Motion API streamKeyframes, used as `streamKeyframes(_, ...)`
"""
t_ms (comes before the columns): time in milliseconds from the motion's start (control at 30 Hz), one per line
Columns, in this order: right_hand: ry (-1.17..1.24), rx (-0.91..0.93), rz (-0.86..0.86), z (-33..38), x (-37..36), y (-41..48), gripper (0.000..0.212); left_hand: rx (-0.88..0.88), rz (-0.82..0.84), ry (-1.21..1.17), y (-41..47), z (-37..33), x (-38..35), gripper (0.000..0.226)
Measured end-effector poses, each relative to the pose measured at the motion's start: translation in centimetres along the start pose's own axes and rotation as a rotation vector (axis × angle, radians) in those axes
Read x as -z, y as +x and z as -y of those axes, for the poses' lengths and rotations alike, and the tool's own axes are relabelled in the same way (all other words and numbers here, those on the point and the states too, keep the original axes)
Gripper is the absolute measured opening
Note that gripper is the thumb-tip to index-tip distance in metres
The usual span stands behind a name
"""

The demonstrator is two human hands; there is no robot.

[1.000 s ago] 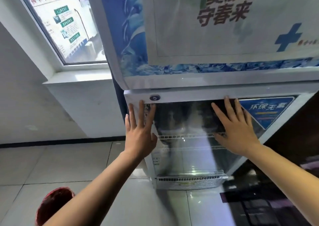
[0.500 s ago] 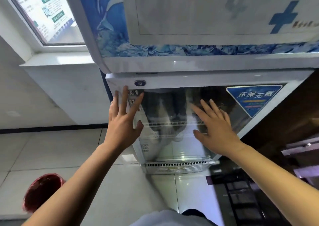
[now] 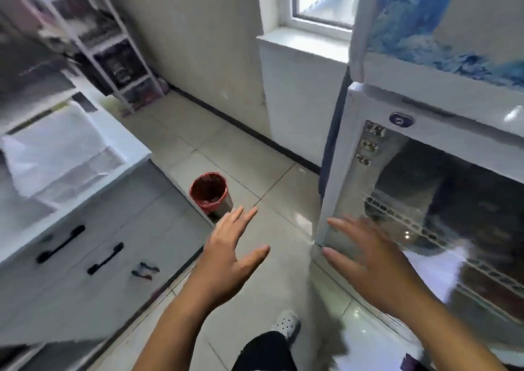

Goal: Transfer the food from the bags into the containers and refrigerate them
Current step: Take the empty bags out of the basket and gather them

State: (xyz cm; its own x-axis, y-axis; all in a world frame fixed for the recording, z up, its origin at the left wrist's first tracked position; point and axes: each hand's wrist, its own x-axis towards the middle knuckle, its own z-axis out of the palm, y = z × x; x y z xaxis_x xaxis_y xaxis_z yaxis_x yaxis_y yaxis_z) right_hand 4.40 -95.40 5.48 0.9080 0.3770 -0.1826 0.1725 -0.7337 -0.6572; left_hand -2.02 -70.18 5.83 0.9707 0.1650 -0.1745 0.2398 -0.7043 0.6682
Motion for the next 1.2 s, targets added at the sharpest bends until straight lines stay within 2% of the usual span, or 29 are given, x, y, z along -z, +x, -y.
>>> streamKeyframes(233,0.132,0.186,0.160,7.1,-4.6,2.6,0.059,0.352,-0.129,0.053,-8.9,5.0,4.2,0.074)
streamKeyframes(433,0.087,0.273,0.307,13.7,-9.9,5.0,0.062,0.526,-0.212,-0.026,-12.5,10.6,6.4,0.077)
streamKeyframes(600,0.018,0.330,0.354,19.6,-13.0,8.7,0.062,0.560,-0.296,-0.140,-12.8,16.0,10.0,0.075)
streamKeyframes(833,0.035,0.392,0.288,26.7,-17.0,13.8,0.060,0.522,-0.395,-0.249,-10.3,22.9,16.8,0.073)
streamKeyframes(1000,0.016,0.392,0.326,30.1,-18.2,18.1,0.058,0.527,-0.433,-0.251,-7.2,26.0,20.6,0.073)
streamKeyframes(1200,0.097,0.407,0.331,34.2,-21.2,27.4,0.050,0.570,-0.493,-0.261,-0.7,30.9,24.5,0.075)
